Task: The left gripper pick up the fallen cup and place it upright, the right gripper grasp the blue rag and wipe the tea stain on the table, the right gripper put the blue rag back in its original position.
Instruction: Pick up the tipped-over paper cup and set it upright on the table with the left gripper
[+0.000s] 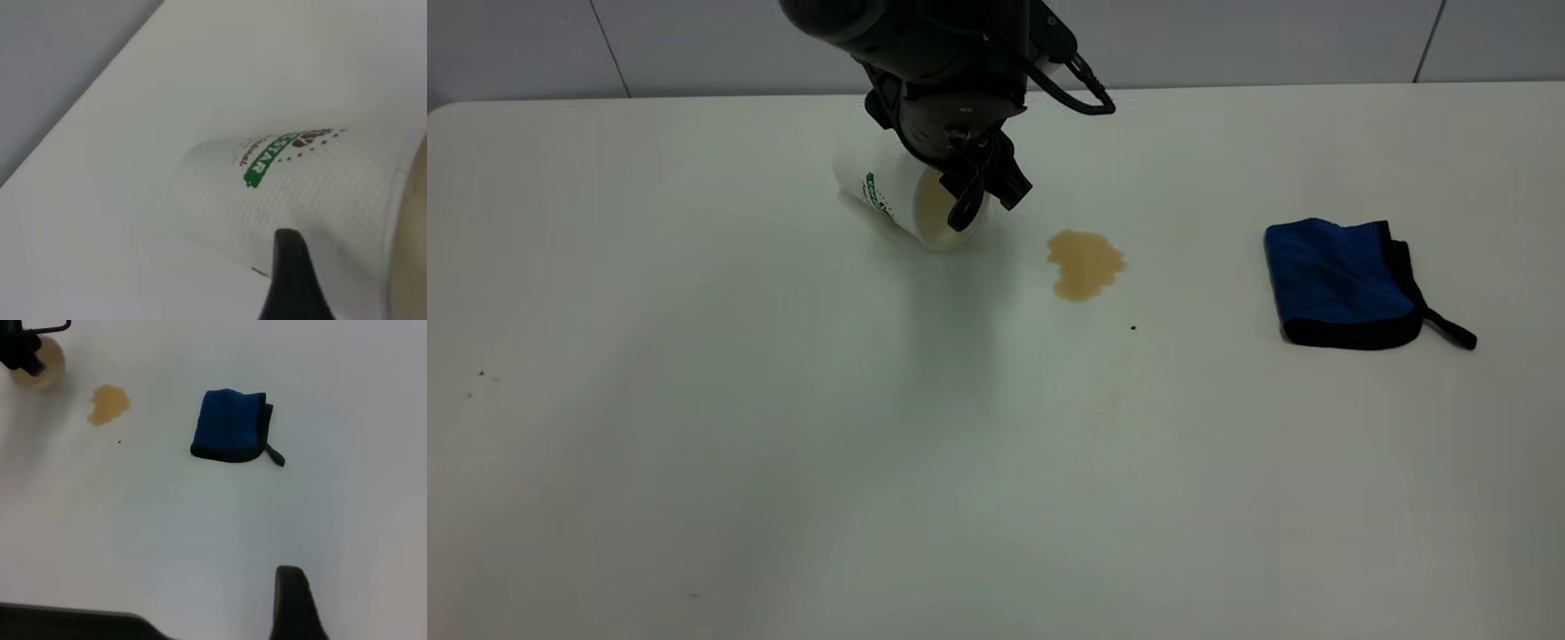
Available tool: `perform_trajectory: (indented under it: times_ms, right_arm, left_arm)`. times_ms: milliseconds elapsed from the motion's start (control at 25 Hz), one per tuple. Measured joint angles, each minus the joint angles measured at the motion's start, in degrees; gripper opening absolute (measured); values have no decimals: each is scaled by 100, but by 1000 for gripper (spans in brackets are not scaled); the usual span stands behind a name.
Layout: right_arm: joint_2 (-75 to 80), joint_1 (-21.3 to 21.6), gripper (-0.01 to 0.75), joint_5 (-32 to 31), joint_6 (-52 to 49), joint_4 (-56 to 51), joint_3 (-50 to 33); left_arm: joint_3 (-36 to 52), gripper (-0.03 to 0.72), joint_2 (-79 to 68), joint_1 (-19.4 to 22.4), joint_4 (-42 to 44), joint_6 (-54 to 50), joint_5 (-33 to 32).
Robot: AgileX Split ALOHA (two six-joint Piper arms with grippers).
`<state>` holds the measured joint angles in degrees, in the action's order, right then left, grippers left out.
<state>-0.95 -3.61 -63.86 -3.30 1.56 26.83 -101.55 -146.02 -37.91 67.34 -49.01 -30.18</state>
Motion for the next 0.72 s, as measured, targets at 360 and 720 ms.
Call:
perform_trajectory:
  times_ms: [360,720]
  right_arm:
    - [0,0,509,0,0,0,0]
    - [0,0,509,0,0,0,0]
  left_arm:
    - [-232,532,-327,0,406,-298,-74]
    - [-287,522,-553,31,943,-750,-398]
